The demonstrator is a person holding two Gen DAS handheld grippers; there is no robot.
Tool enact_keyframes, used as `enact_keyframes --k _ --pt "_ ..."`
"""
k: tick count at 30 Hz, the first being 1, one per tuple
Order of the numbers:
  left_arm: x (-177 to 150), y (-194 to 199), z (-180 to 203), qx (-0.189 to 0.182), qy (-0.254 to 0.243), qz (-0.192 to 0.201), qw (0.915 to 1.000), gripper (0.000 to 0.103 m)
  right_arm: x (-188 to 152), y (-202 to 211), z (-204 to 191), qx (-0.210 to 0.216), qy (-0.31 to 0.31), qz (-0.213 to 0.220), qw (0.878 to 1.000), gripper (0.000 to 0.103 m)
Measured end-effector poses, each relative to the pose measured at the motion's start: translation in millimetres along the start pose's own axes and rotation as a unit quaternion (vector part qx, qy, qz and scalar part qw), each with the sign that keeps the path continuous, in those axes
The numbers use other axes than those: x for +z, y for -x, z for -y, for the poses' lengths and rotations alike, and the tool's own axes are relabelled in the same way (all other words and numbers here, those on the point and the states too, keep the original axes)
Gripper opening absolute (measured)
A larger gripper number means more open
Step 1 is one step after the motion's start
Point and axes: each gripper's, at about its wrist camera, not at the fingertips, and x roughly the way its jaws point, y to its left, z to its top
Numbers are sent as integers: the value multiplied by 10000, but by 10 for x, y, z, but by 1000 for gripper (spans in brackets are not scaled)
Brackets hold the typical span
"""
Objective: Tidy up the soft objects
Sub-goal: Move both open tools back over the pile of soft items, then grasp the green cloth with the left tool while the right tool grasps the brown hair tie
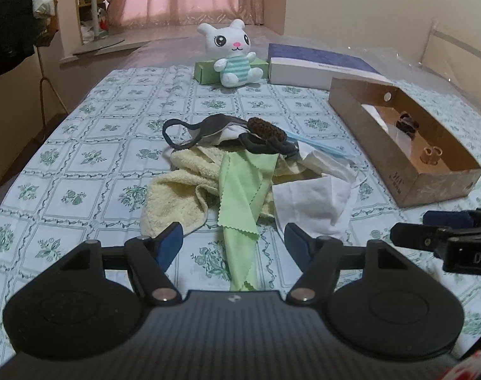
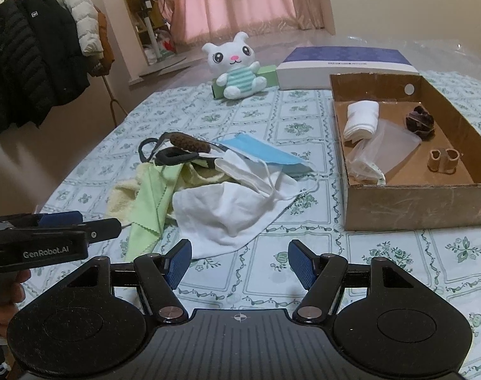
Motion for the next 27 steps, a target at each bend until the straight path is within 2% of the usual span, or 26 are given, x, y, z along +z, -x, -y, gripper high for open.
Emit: enact_keyframes --k 5,8,10,21,24,27 --pt "-23 -223 -4 30 -136 -62 9999 67 -8 -81 44 -38 -40 -46 10000 67" --pt "-39 -376 -15 44 -216 -150 9996 64 -19 -131 76 -71 -70 -86 9999 67" --pt "-39 -470 -16 20 -264 -217 9994 58 -24 -163 100 -90 -86 -103 9999 67" --pt "84 -814 -34 -53 -311 -240 9992 50 24 -300 217 -167 -186 -100 9996 67" --pt "109 -858 -33 -130 -318 -230 9991 39 52 -316 236 -168 -208 -60 9996 67" --pt "113 -866 -34 -227 -326 -274 9988 17 81 -316 249 -158 -231 -1 9996 67"
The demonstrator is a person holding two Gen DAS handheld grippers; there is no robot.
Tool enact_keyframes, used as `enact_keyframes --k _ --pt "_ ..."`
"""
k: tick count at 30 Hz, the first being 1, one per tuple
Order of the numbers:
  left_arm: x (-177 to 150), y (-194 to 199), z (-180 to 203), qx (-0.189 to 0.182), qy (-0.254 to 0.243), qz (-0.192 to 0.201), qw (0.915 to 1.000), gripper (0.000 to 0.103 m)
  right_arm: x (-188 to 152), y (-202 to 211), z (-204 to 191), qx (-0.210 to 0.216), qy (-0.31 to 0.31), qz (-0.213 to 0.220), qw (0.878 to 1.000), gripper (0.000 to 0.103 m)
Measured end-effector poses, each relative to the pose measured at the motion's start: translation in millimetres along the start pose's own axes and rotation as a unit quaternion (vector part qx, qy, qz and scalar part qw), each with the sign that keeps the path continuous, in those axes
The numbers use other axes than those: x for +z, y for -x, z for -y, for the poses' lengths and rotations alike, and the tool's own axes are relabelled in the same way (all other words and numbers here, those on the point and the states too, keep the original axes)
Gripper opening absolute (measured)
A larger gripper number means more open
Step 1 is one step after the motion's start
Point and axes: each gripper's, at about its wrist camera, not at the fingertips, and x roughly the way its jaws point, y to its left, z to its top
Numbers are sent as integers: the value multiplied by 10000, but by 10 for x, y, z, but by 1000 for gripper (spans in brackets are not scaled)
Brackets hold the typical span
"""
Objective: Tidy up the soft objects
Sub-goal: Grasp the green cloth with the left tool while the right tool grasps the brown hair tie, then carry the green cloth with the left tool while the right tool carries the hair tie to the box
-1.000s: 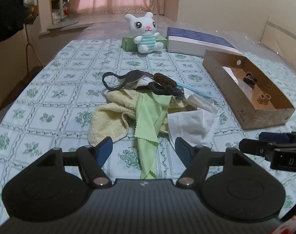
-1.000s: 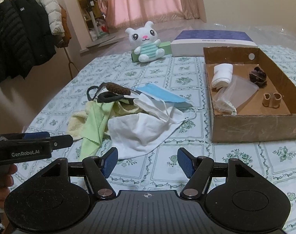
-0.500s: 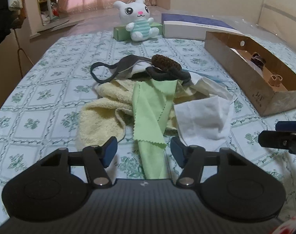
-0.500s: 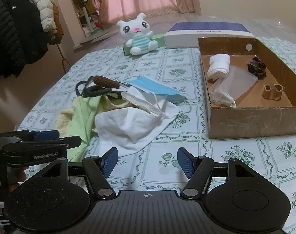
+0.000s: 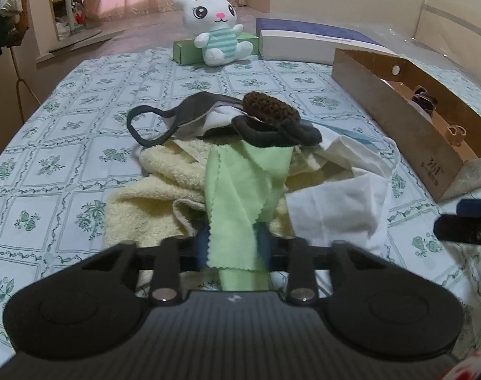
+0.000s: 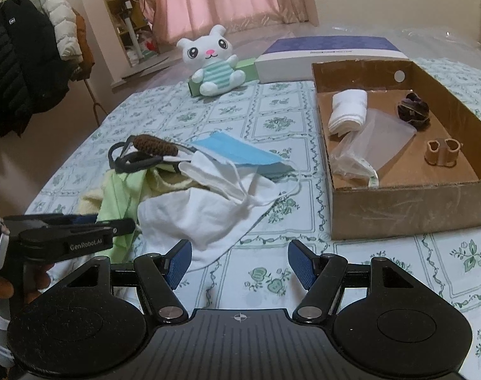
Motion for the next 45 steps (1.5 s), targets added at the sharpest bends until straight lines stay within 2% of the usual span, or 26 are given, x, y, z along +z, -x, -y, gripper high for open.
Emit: enact_keyframes --k 1,5,13,22,30,37,40,44,45 --pt "-7 20 -6 -45 11 13 10000 11 11 1 -2 11 -2 18 10000 67" --pt "-36 185 -65 -61 115 181 9998 5 67 35 -24 117 55 175 9998 67" --pt "103 603 -353 226 452 693 9963 5 230 29 -195 437 388 508 9970 67" --pt "312 760 -780 775 958 999 9873 5 564 -256 -487 731 934 879 9890 67" --pt "444 681 -991 905 1260 1051 9823 5 671 -650 -742 817 1400 797 9836 47" --pt "454 487 -967 843 1301 872 9841 5 663 -918 -901 784 1904 716 9759 42" --pt "445 432 -949 813 1285 792 9852 5 627 -1026 -958 632 2173 659 9718 36" --pt "447 407 -918 792 1237 737 9864 5 589 -1104 -971 564 2368 639 9678 12" --pt "454 409 -908 788 1227 736 9866 5 587 -1101 -957 566 2367 653 9677 12"
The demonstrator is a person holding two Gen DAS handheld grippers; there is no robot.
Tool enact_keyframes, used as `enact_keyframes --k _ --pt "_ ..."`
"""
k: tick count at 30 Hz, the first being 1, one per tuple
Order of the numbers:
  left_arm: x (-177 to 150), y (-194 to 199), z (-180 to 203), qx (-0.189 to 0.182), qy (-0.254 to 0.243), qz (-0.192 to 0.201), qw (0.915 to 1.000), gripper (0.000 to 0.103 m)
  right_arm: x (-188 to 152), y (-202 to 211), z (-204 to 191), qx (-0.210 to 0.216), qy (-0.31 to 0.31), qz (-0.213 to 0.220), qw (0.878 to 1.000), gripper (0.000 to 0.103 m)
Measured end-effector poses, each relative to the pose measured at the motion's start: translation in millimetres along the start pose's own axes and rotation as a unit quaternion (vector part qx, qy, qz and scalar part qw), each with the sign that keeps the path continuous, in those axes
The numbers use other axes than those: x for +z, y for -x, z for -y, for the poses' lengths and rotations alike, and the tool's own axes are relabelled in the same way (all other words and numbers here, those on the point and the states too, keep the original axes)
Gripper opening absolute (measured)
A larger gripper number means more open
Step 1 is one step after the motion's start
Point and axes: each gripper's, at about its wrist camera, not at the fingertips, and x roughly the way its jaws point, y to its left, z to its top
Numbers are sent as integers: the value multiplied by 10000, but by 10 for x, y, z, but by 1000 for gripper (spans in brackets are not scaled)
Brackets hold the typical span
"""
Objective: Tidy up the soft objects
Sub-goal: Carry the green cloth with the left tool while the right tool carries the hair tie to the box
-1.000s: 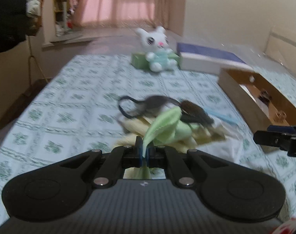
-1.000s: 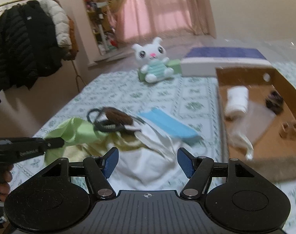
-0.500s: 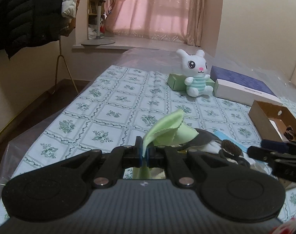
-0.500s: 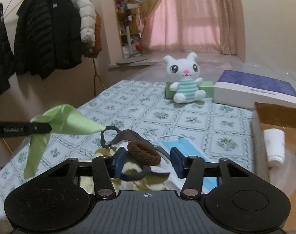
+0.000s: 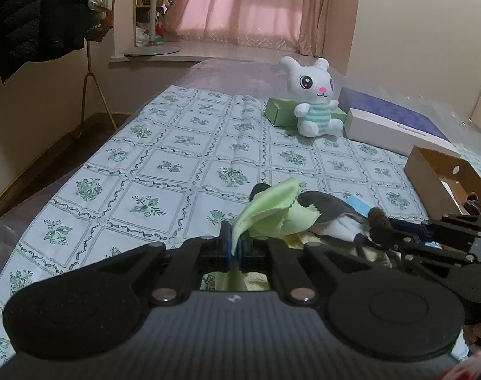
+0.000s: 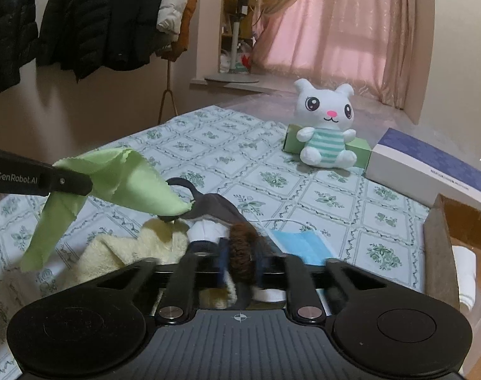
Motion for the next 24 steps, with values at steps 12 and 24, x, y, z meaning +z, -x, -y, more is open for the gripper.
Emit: enact_keyframes --k 12,24 --pt "119 272 267 -227 -201 242 9992 5 55 671 513 219 -1409 441 9888 11" --pt "232 631 1151 -978 -826 481 9906 5 -188 1745 1329 -419 -2407 796 9664 11"
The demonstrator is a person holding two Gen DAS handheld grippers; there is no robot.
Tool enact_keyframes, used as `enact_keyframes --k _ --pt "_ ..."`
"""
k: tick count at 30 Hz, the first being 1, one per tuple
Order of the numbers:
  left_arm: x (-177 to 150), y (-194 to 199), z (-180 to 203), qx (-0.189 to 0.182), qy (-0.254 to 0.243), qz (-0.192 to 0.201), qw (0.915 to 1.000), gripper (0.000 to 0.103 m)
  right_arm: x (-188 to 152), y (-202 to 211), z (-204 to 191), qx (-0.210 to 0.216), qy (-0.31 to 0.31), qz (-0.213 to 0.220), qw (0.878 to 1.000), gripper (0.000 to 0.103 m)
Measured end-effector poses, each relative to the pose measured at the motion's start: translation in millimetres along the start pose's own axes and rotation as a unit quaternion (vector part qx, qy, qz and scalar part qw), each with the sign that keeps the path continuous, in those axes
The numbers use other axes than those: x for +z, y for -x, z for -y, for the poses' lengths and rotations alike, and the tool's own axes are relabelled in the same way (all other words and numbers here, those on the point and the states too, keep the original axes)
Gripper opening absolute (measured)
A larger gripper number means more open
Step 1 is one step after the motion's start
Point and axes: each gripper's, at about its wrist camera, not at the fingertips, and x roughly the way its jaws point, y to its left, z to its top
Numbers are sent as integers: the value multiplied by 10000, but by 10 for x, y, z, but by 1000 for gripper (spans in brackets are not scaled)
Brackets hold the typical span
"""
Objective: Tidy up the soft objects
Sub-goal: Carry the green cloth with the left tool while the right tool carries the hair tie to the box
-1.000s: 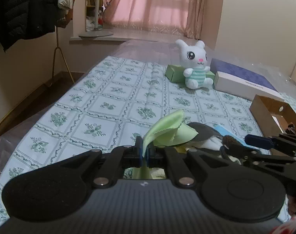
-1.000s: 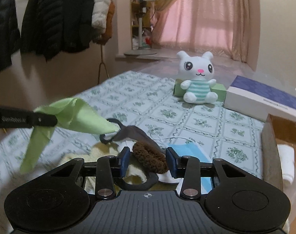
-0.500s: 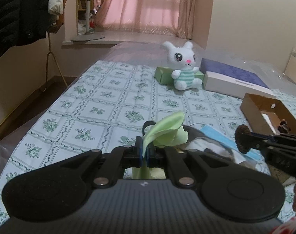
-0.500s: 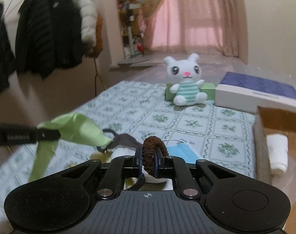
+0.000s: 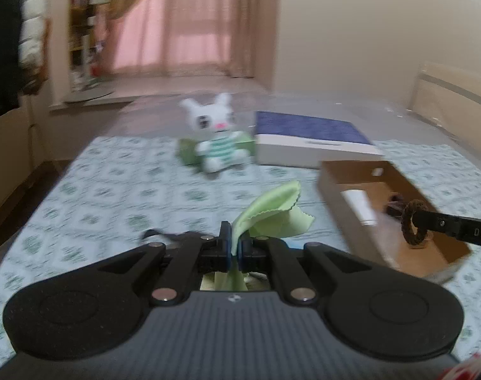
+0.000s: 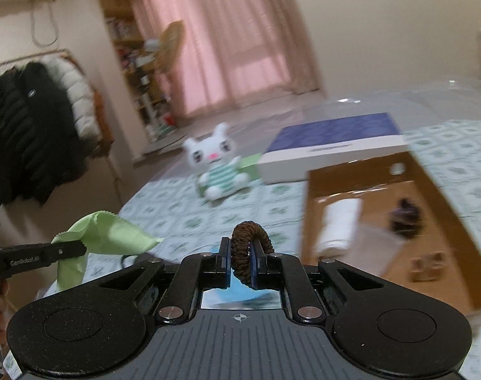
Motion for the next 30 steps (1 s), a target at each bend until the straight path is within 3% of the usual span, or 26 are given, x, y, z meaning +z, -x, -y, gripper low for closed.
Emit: enact_keyframes --k 6,15,22,30 --pt "164 -80 629 -636 -232 75 9977 5 109 410 411 -371 -155 186 9990 12" --pt "377 -396 1467 -1375 -353 30 9899 5 184 649 836 -709 -238 229 9969 12" --pt "410 -751 1883 -1647 -179 -241 9859 5 175 622 1107 -869 -328 128 9956 12" --pt "309 -1169 2109 -1734 48 -656 9826 5 132 516 1329 -962 -414 -17 9945 12"
